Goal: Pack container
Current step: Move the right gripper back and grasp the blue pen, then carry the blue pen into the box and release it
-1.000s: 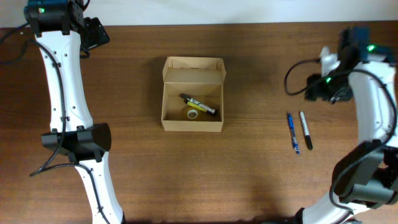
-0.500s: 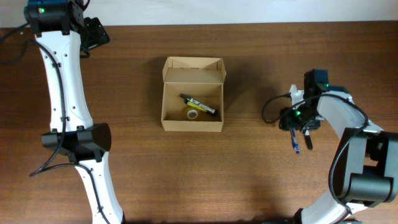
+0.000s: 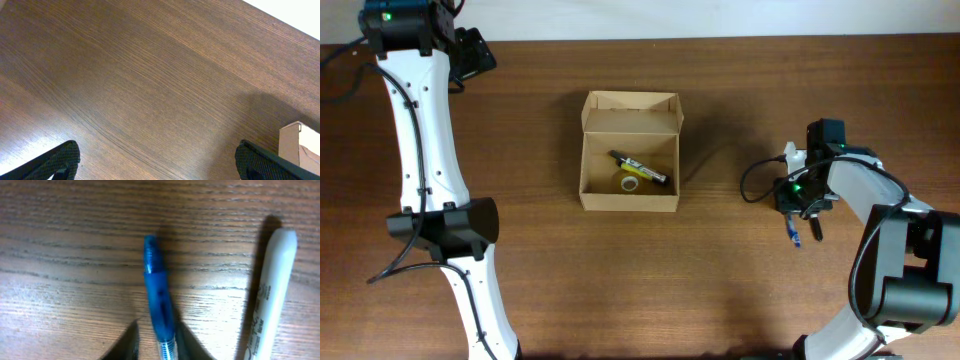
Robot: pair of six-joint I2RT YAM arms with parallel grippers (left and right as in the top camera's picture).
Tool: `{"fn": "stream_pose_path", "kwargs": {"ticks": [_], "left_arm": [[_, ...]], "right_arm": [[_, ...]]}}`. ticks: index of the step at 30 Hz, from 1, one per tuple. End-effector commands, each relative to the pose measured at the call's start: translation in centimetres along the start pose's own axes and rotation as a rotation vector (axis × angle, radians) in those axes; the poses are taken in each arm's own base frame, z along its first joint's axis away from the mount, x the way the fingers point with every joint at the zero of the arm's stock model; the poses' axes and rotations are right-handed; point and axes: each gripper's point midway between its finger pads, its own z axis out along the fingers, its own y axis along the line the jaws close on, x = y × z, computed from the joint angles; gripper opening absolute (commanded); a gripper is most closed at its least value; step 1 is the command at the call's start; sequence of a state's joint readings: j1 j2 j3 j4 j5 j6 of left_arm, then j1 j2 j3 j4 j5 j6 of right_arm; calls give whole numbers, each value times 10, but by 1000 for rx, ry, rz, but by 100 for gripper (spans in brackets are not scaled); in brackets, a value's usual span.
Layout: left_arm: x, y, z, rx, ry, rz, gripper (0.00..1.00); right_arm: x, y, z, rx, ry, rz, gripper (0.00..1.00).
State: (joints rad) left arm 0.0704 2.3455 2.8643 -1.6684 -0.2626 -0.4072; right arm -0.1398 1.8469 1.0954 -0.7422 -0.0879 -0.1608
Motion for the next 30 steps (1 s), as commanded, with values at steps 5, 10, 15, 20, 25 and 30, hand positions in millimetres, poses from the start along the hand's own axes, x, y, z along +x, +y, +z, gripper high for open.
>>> {"fn": "stream_pose_path", "kwargs": {"ticks": [5,10,15,20,25,30], "left_arm": [[-3,3,-5,-2,-18,-1,100],[-3,3,-5,-2,-18,-1,100],[-3,3,-5,-2,-18,-1,100],[-3,3,-5,-2,-18,-1,100],[-3,3,-5,-2,-18,-1,100],[-3,3,-5,-2,-18,-1,100]], "right_arm": [[4,2,2,-7,7,5,4],[-3,4,-10,-18,9,4,4],[-42,21,-64,-107,-55,-6,4],[-95,54,-151,-150,-210,-96,4],[-123,130,-235,-141,-403,-443,4],[-111,237,-269,-138,-539,-947,4]]}}
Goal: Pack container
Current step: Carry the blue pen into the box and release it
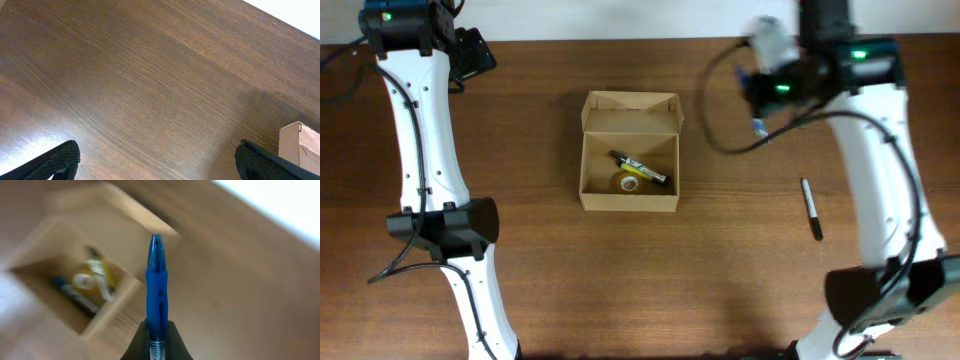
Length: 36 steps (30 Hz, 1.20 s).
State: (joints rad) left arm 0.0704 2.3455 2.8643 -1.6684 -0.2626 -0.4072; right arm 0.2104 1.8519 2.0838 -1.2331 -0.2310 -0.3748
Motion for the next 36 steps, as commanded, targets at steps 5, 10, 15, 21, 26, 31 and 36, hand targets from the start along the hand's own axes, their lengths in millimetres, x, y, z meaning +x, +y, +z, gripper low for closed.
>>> {"fn": "stream_pose_path", "kwargs": {"ticks": [5,10,15,21,26,31,36], "left_arm": [[-3,3,-5,-2,-18,-1,100],[-3,3,-5,-1,-18,-2,100],[-3,3,-5,-2,-18,-1,100],[-3,3,-5,-2,-18,-1,100],[-3,3,-5,-2,-18,-1,100],[-3,3,-5,-2,-18,-1,100],[-3,3,-5,-2,-18,-1,100]], "right_arm": [[-26,130,26,-134,-14,-727,4],[-9,155,80,-188,96,-827,4],[21,162,140,-283,218,-806,4],[58,165,195,-354,338,-775,4],[75,172,218,-394,387,-688,4],[76,175,218,-403,396,-634,13],[60,164,201,-294,409,-475,65]]}}
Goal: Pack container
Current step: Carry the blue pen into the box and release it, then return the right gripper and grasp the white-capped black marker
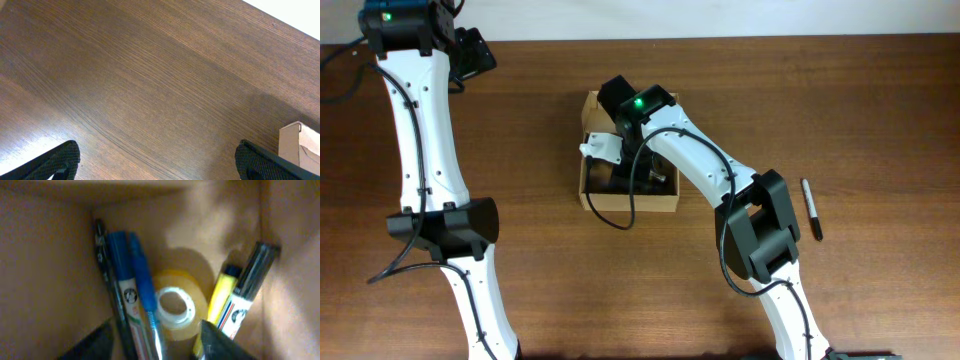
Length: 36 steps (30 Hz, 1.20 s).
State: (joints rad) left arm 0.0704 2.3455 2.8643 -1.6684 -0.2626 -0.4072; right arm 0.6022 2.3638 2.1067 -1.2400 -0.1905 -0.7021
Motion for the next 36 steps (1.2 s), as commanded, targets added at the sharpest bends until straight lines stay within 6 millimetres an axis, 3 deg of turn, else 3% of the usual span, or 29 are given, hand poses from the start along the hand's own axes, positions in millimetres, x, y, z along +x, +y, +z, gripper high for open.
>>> {"fn": "stream_pose_path", "kwargs": {"ticks": [1,6,12,15,18,21,23,25,28,31,36], "left_arm": [[-3,3,-5,-2,-18,-1,100],[-3,3,-5,-2,-18,-1,100],[-3,3,-5,-2,-18,-1,100],[-3,3,-5,-2,-18,-1,100],[-3,3,-5,-2,-18,-1,100],[-3,3,-5,-2,-18,-1,100],[-3,3,-5,-2,-18,-1,100],[-3,3,-5,-2,-18,-1,100],[-3,3,-5,-2,-18,-1,100],[-3,3,-5,-2,-18,-1,100],[-3,3,-5,-2,-18,-1,100]], "right_arm": [[-9,-7,-30,65,-38,136,66],[-12,-10,-90,167,-69,166,58],[-1,-38,-209,425,-251,393,58],[33,-48,-262,493,-323,486,58],[89,-67,-305,564,-377,626,59],[148,-88,-326,577,-434,759,59],[187,-102,-321,552,-457,853,59],[229,-114,-301,533,-406,950,59],[279,-118,-253,451,-308,1071,59],[311,-112,-206,365,-231,1154,59],[346,-89,-138,249,-129,1217,62]]}}
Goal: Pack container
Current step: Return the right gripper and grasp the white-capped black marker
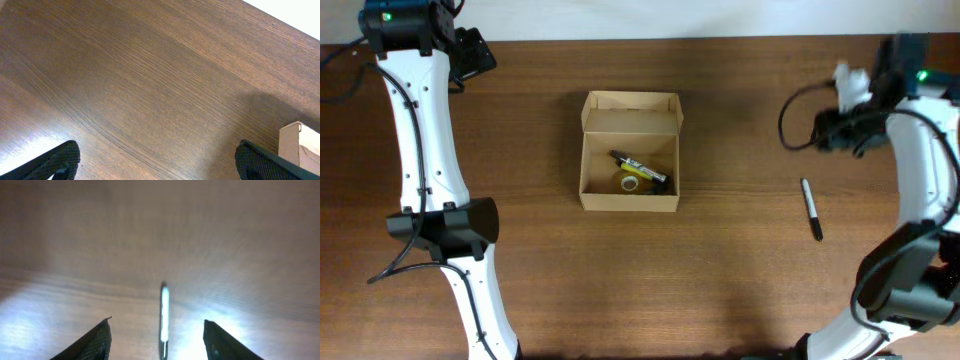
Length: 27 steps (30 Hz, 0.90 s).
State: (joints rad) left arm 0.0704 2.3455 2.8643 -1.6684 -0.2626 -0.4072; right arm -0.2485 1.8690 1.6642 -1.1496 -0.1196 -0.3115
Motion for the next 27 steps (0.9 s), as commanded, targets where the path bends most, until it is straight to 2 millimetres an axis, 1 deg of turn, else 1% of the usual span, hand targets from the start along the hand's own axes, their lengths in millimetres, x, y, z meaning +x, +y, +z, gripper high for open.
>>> {"fn": "stream_pose_path", "kwargs": {"ticks": [1,3,5,8,12,16,19,20,23,27], "left_arm": [[-3,3,-5,-2,-18,-1,100],[-3,3,-5,-2,-18,-1,100],[-3,3,-5,-2,-18,-1,100],[-3,3,-5,-2,-18,-1,100],[-3,3,-5,-2,-18,-1,100],[-3,3,-5,-2,-18,-1,100],[-3,3,-5,-2,-18,-1,100],[-3,3,-5,-2,-18,-1,100],[-3,3,-5,-2,-18,-1,100],[-3,3,-5,-2,-18,-1,100]], "right_arm": [[31,-1,25,-39,63,26,63],[50,-4,46,-33,103,41,64],[64,-4,62,-32,130,47,66],[78,-5,78,-24,147,52,67],[91,-7,91,-6,171,50,67],[98,-9,100,2,200,52,65],[101,-10,107,2,216,53,61],[102,-10,108,1,221,54,59],[104,-9,114,-4,235,53,57],[104,-10,117,-1,236,55,51]]}}
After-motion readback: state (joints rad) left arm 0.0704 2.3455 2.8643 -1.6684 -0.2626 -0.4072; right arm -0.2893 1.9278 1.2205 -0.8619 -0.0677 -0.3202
